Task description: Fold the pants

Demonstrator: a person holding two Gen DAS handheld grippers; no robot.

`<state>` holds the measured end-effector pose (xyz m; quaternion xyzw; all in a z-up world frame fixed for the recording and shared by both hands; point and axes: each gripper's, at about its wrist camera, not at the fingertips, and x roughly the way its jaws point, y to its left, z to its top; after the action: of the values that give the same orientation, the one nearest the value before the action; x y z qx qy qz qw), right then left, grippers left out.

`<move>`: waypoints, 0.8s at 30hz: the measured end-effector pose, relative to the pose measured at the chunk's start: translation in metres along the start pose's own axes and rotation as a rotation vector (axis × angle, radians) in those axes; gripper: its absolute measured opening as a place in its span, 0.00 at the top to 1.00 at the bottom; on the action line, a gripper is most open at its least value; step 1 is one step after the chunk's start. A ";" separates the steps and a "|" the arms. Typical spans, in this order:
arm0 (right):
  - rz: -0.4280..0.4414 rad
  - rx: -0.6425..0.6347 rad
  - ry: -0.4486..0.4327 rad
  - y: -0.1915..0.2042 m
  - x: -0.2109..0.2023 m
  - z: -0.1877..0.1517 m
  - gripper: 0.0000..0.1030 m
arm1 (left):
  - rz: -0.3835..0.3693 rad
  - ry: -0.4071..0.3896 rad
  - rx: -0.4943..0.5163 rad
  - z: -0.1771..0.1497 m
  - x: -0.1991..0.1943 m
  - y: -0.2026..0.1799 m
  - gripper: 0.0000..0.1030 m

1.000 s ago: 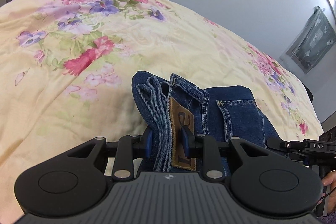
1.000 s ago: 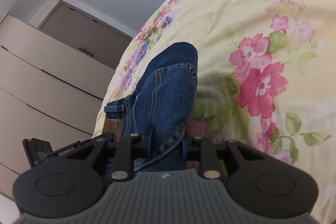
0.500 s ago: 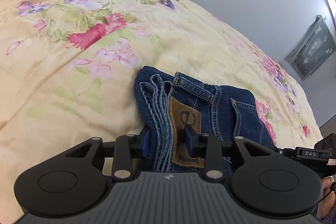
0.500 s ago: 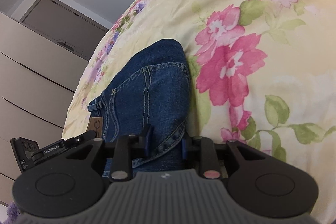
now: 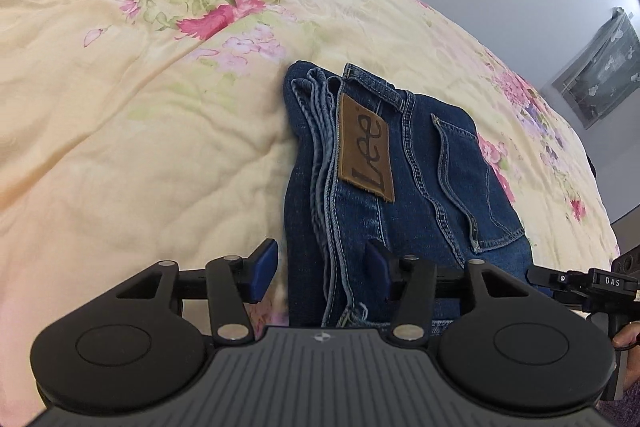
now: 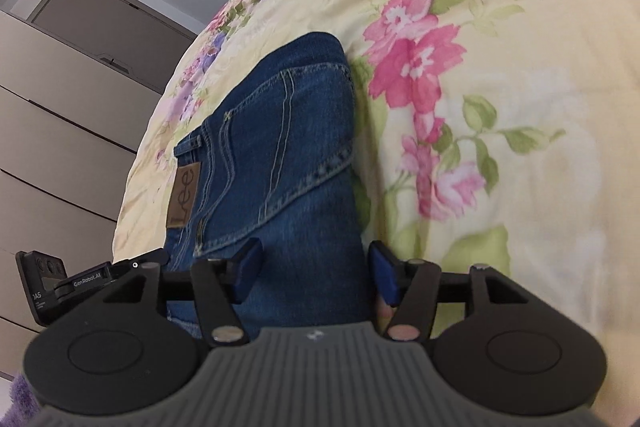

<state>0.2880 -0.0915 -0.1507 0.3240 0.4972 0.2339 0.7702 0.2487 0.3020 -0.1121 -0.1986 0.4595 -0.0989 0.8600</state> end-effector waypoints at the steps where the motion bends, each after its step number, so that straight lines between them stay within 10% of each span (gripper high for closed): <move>1: 0.007 0.021 0.000 -0.004 -0.004 -0.006 0.46 | 0.006 -0.014 -0.007 -0.004 -0.002 0.000 0.45; 11: 0.086 0.168 -0.020 -0.025 -0.027 -0.056 0.66 | 0.139 0.012 0.080 -0.010 0.014 -0.026 0.64; 14: 0.063 0.114 -0.068 -0.022 -0.033 -0.062 0.89 | 0.153 0.022 0.095 -0.010 0.015 -0.028 0.64; 24: -0.124 -0.038 -0.048 -0.010 -0.020 -0.072 0.95 | 0.242 0.029 0.208 -0.018 0.027 -0.041 0.64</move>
<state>0.2146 -0.0931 -0.1665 0.2834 0.4932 0.1875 0.8008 0.2492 0.2505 -0.1236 -0.0500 0.4799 -0.0445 0.8748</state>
